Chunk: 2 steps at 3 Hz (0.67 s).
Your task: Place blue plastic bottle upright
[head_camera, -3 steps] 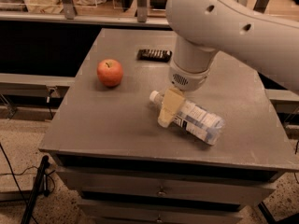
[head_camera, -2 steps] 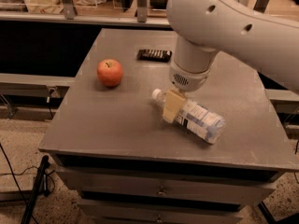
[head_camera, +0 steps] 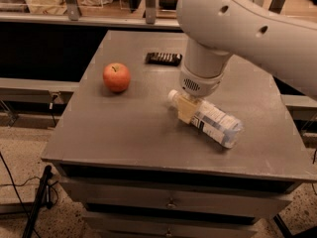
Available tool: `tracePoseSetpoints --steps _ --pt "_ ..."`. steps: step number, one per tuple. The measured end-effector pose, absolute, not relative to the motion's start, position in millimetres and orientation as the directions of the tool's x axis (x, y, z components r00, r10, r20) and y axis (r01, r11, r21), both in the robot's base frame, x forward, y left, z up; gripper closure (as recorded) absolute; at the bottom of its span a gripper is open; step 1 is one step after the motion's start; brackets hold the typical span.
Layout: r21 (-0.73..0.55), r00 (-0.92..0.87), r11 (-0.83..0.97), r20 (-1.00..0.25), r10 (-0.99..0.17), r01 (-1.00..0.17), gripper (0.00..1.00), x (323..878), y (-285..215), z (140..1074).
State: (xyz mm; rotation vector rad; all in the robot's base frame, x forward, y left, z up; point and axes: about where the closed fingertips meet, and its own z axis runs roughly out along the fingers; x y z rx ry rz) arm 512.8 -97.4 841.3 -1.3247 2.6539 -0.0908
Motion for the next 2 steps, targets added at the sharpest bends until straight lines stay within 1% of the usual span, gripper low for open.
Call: tracePoseSetpoints --steps 1,2 --pt "-0.133 -0.589 0.602 -0.128 -0.798 -0.787 0.95 512.3 -97.6 841.6" --pt "-0.137 -0.553 0.574 -0.163 -0.817 -0.807 1.00 507.9 -96.7 856.4"
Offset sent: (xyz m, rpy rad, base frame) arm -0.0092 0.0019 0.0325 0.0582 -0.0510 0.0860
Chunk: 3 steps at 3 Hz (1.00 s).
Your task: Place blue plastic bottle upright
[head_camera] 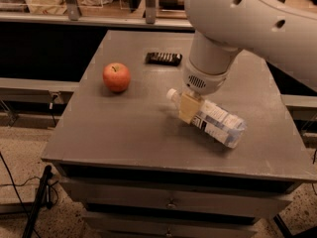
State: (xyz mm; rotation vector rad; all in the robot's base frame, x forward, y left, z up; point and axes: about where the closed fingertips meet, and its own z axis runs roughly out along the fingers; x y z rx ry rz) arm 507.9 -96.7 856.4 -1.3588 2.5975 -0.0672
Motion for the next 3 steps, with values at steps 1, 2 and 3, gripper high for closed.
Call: tracePoseSetpoints --steps 1,2,3 --pt "-0.217 -0.482 0.533 -0.247 -0.841 -0.818 1.00 502.7 -98.6 923.5" --pt "-0.283 -0.395 0.478 -0.304 -0.867 -0.832 1.00 495.5 -97.6 969.1" --pt "-0.283 -0.395 0.478 -0.304 -0.867 -0.832 1.00 495.5 -97.6 969.1"
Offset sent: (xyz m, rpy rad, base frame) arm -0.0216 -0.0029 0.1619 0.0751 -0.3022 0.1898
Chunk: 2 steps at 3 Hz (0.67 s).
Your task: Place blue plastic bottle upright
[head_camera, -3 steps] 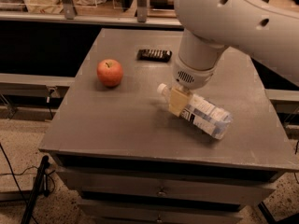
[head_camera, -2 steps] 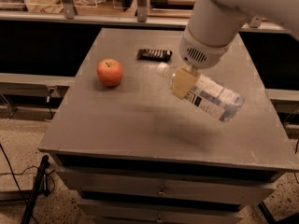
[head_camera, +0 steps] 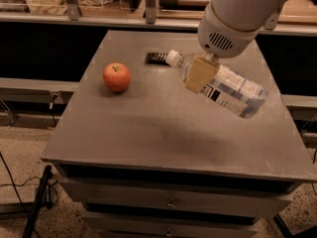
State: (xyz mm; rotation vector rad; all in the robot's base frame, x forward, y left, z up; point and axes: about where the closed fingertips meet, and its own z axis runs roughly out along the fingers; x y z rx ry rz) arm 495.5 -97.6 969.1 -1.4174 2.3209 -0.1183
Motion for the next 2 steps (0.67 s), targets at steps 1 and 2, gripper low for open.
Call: tracePoseSetpoints --steps 1,2 --pt "-0.257 -0.365 0.473 -0.373 -0.853 -0.843 1.00 504.5 -93.5 976.7" --pt "-0.231 -0.275 0.463 -0.555 -0.785 -0.856 1.00 543.1 -96.4 1007.3"
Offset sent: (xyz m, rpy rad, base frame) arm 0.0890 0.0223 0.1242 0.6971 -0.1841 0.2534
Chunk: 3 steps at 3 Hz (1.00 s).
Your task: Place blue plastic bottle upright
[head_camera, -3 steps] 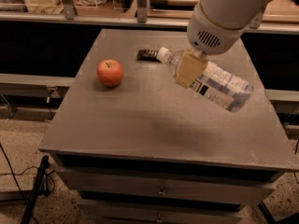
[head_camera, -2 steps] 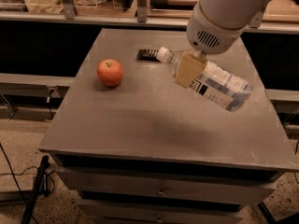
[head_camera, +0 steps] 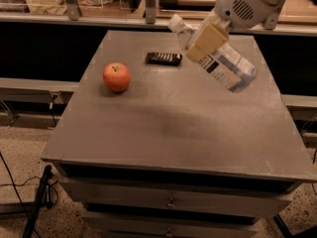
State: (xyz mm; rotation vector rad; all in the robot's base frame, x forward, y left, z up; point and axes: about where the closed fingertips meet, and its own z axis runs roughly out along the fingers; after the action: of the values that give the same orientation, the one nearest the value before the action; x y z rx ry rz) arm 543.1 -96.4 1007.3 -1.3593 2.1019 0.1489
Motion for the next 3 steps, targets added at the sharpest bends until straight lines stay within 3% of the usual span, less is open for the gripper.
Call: tracePoseSetpoints --steps 2,3 --pt "-0.173 -0.071 0.419 -0.859 -0.507 -0.891 1.00 594.3 -98.8 1051.1" --pt "-0.116 -0.037 0.372 -0.924 -0.380 -0.921 1.00 585.3 -80.9 1065.7"
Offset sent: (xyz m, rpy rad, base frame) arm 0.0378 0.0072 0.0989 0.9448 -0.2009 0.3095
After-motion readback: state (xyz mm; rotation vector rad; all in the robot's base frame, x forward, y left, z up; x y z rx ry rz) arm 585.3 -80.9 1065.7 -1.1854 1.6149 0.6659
